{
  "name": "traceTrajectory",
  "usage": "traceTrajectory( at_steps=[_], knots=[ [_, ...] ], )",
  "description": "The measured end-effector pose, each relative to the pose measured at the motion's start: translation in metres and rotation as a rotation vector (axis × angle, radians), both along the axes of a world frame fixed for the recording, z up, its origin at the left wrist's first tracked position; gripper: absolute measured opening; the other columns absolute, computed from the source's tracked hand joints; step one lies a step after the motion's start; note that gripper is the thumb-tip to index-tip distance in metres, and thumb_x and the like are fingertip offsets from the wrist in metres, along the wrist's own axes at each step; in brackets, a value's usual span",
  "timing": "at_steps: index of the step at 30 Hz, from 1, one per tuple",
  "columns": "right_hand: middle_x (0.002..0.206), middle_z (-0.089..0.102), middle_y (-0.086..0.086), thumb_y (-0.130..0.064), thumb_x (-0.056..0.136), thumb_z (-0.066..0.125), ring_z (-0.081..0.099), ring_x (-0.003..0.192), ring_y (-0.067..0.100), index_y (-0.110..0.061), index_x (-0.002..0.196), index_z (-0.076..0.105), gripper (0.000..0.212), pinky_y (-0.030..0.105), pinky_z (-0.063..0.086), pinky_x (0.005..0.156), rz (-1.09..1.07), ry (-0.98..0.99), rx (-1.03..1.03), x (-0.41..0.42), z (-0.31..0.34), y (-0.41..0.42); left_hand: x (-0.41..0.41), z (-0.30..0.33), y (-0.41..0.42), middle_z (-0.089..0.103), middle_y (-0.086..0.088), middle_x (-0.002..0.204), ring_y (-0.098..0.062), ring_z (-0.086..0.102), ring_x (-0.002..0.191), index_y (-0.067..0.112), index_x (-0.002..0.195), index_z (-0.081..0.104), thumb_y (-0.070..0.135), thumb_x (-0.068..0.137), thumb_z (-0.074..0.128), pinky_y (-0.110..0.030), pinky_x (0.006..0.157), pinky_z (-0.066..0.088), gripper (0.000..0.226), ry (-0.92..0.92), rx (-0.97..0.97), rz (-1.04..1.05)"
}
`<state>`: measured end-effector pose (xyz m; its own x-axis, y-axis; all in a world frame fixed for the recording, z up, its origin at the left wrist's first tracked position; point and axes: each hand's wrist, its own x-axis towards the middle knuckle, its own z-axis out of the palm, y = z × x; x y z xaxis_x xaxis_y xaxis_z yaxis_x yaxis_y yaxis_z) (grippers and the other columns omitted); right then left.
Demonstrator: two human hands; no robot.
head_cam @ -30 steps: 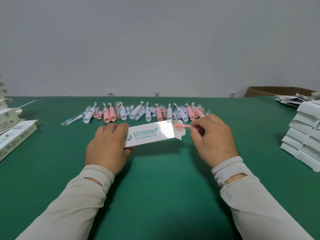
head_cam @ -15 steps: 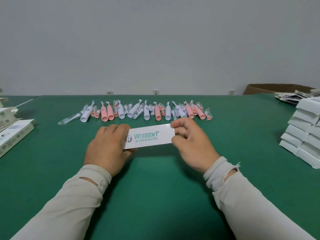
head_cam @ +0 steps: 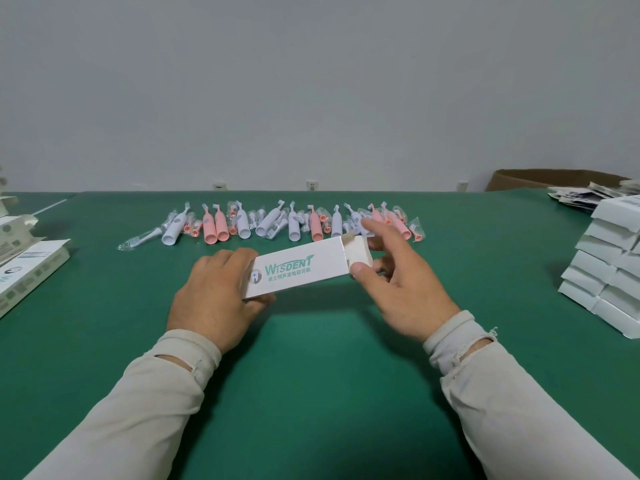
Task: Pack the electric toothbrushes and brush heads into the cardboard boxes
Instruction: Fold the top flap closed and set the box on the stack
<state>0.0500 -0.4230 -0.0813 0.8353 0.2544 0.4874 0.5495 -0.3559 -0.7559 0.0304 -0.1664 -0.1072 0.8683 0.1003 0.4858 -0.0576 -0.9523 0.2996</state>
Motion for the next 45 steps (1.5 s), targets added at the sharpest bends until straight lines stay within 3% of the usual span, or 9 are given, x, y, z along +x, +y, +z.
traceTrajectory(
  at_steps=[2,5,10,14,21,25,33,38,45],
  knots=[
    [0.103,0.052,-0.044,-0.015,0.094,0.064,0.057,0.07,-0.001,-0.054,0.134,0.038,0.062,0.011,0.046,0.071,0.02,0.029,0.058,0.0,0.0,0.0,0.0,0.0,-0.001,0.055,0.01,0.117,-0.02,0.043,0.109,0.036,0.121,0.048,0.052,0.078,0.075,-0.037,0.074,0.043,0.053,0.005,-0.005,-0.005],
    [0.108,0.057,-0.03,-0.016,0.095,0.063,0.052,0.075,0.003,-0.055,0.127,0.048,0.053,0.013,0.045,0.069,0.018,0.019,0.026,-0.001,0.001,0.0,-0.001,0.0,-0.002,0.055,0.009,0.115,-0.019,0.044,0.108,0.036,0.12,0.049,0.051,0.077,0.076,-0.037,0.074,0.044,0.053,0.007,0.003,-0.017],
    [0.108,0.061,-0.017,-0.015,0.096,0.063,0.056,0.09,0.001,-0.041,0.126,0.062,0.039,0.014,0.046,0.089,-0.033,-0.043,0.091,-0.004,-0.002,0.01,-0.002,-0.001,-0.003,0.054,0.011,0.113,-0.019,0.044,0.106,0.036,0.121,0.049,0.052,0.077,0.076,-0.037,0.074,0.043,0.054,0.024,-0.044,-0.016],
    [0.111,0.061,-0.019,-0.015,0.097,0.062,0.056,0.104,-0.006,-0.042,0.115,0.066,0.033,0.003,0.038,0.088,-0.056,-0.073,0.109,-0.007,-0.003,0.018,-0.002,-0.002,-0.003,0.054,0.009,0.112,-0.02,0.044,0.106,0.034,0.12,0.049,0.051,0.077,0.077,-0.038,0.075,0.044,0.054,0.024,-0.065,-0.012],
    [0.103,0.066,-0.02,-0.014,0.097,0.063,0.061,0.09,0.004,-0.05,0.103,0.067,0.036,0.04,0.057,0.086,-0.027,-0.002,0.263,-0.008,-0.002,0.019,-0.002,0.001,-0.004,0.053,0.01,0.11,-0.017,0.041,0.103,0.035,0.121,0.048,0.053,0.078,0.075,-0.039,0.075,0.045,0.054,0.027,-0.063,-0.009],
    [0.103,0.071,-0.017,-0.017,0.091,0.07,0.063,0.081,0.002,-0.045,0.115,0.055,0.04,0.027,0.057,0.081,-0.036,0.081,0.426,-0.005,-0.003,0.02,-0.004,0.003,-0.005,0.055,0.008,0.112,-0.019,0.044,0.104,0.034,0.122,0.049,0.051,0.078,0.076,-0.043,0.078,0.048,0.054,0.02,-0.078,-0.007],
    [0.103,0.074,-0.012,-0.033,0.082,0.074,0.068,0.082,0.004,-0.029,0.105,0.072,0.023,0.021,0.054,0.068,0.026,0.19,0.479,-0.006,-0.002,0.021,-0.005,0.004,-0.006,0.056,0.009,0.109,-0.019,0.044,0.103,0.033,0.117,0.05,0.053,0.079,0.074,-0.039,0.071,0.045,0.05,-0.013,-0.029,0.004],
    [0.096,0.072,0.002,-0.011,0.09,0.071,0.068,0.076,0.007,-0.022,0.101,0.072,0.015,0.023,0.054,0.06,-0.047,0.21,0.542,-0.003,-0.004,0.023,-0.004,0.004,-0.006,0.057,0.008,0.113,-0.02,0.045,0.106,0.034,0.118,0.05,0.053,0.078,0.075,-0.037,0.069,0.041,0.051,-0.033,-0.019,0.007],
    [0.082,0.073,-0.008,-0.011,0.087,0.073,0.069,0.072,0.01,-0.022,0.086,0.073,0.012,0.023,0.053,0.057,-0.084,0.214,0.535,-0.003,-0.004,0.022,-0.004,0.003,-0.005,0.056,0.009,0.115,-0.02,0.044,0.108,0.035,0.12,0.048,0.054,0.077,0.075,-0.035,0.069,0.037,0.054,-0.045,0.012,0.017]
  ],
)
